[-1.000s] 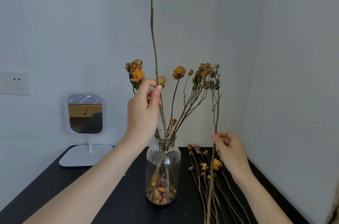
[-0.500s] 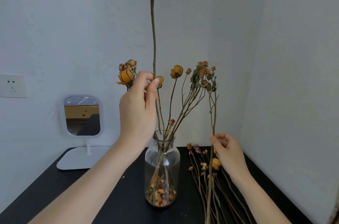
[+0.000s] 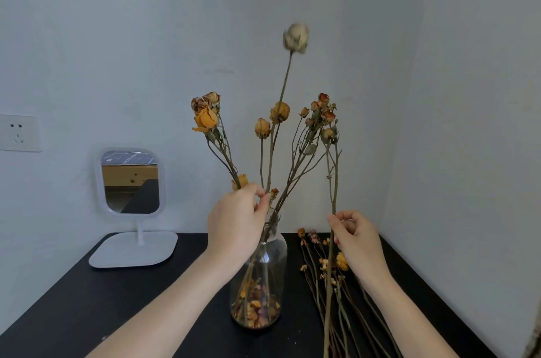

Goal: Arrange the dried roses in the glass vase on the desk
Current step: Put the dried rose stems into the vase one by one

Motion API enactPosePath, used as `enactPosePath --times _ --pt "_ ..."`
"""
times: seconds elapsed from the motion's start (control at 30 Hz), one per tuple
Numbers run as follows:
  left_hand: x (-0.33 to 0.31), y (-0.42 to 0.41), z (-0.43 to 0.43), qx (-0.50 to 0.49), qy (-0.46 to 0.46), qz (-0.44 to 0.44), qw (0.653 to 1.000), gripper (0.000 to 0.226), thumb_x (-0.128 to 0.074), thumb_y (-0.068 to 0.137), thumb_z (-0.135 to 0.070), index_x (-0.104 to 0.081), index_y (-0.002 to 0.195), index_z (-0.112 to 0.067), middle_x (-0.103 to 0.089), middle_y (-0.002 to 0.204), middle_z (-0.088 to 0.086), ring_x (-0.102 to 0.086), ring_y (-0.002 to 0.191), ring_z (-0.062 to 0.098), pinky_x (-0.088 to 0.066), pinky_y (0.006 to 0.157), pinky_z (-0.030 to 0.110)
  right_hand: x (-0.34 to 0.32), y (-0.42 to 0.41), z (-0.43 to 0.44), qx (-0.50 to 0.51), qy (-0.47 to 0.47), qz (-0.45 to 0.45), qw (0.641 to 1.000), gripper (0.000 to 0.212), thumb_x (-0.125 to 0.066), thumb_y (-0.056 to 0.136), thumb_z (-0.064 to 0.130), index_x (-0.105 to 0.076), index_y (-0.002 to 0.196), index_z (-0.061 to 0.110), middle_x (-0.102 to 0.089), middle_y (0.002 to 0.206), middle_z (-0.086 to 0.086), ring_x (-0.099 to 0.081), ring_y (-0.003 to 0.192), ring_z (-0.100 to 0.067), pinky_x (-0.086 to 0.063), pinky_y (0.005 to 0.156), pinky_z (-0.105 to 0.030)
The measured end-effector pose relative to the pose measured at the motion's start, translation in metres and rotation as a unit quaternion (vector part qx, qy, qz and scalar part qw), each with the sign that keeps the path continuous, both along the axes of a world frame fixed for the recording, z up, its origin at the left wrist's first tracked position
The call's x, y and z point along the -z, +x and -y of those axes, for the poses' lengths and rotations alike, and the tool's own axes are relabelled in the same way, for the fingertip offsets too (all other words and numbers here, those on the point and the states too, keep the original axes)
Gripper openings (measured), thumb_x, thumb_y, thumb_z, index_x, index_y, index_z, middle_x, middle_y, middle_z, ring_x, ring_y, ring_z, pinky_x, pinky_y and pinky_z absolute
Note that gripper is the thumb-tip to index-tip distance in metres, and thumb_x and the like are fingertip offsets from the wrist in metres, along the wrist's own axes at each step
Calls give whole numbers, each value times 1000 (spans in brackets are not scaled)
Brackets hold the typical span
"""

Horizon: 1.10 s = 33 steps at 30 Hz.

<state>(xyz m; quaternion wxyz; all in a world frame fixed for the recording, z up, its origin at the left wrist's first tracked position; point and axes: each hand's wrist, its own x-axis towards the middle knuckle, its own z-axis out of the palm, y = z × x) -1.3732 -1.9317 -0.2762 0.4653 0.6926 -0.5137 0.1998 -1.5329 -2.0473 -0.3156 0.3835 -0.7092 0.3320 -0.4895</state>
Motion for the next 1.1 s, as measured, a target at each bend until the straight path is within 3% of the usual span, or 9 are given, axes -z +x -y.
enactPosePath --times 0.1,0.27,0.5,0.6,0.7,0.83,0.9,0.97,1.1 --pt "11 0 3 -15 46 -24 999 22 -53 91 -37 -63 101 -21 -56 61 -11 -55 56 6 -33 48 12 1 0 0 1 1 -7 1000 2 -57 89 25 -56 89 23 -54 59 4 -53 49 4 -43 51 -12" --pt "8 -2 8 9 -15 -45 999 23 -51 90 -39 -64 97 -22 -55 51 -10 -55 49 4 -43 50 14 3 0 0 8 1 -12 1000 3 -56 90 26 -55 87 26 -56 60 4 -55 50 5 -43 50 -11" --pt "19 2 8 14 -9 -61 998 26 -49 92 -35 -68 96 -18 -63 62 -6 -58 56 7 -47 54 19 4 2 0 7 6 -11 1000 2 -57 89 26 -56 88 24 -55 60 4 -53 50 1 -41 56 -13" --pt "27 -2 2 33 -46 -50 997 23 -51 88 -39 -60 101 -23 -58 56 -8 -57 53 6 -46 52 18 0 4 -2 7 6 1 1000 2 -56 90 27 -56 89 25 -56 63 4 -54 54 0 -42 57 -14" --pt "49 0 -10 21 -63 -53 996 21 -52 83 -46 -44 89 -27 -48 50 -7 -50 46 5 -38 46 14 -10 3 -5 -1 3 25 1000 9 -53 91 27 -56 96 21 -56 65 4 -54 51 4 -42 50 -11" --pt "70 19 -13 -35 31 -137 990 42 -65 75 -49 -39 96 -24 -49 72 -10 -51 65 6 -38 53 17 -27 -1 -13 -10 -23 76 997 9 -50 92 26 -56 95 20 -54 65 4 -52 50 5 -42 48 -11" --pt "69 30 -6 8 73 -194 978 55 -72 71 -45 -40 110 -24 -51 93 -10 -52 88 8 -44 73 21 -36 -2 -16 -11 -40 102 994 7 -49 93 26 -55 91 23 -53 64 4 -51 50 3 -41 52 -14" --pt "61 38 3 106 118 -261 952 55 -75 72 -37 -42 117 -30 -50 106 -17 -46 103 4 -37 87 23 -44 -5 -19 -9 -55 128 990 9 -47 94 25 -53 87 24 -52 61 5 -48 50 2 -39 51 -14" --pt "52 48 13 250 175 -342 889 42 -75 73 -35 -49 105 -45 -52 105 -32 -47 103 -6 -33 90 22 -59 -9 -22 -11 -83 180 980 14 -44 96 22 -52 84 26 -53 54 10 -47 50 0 -38 46 -8"
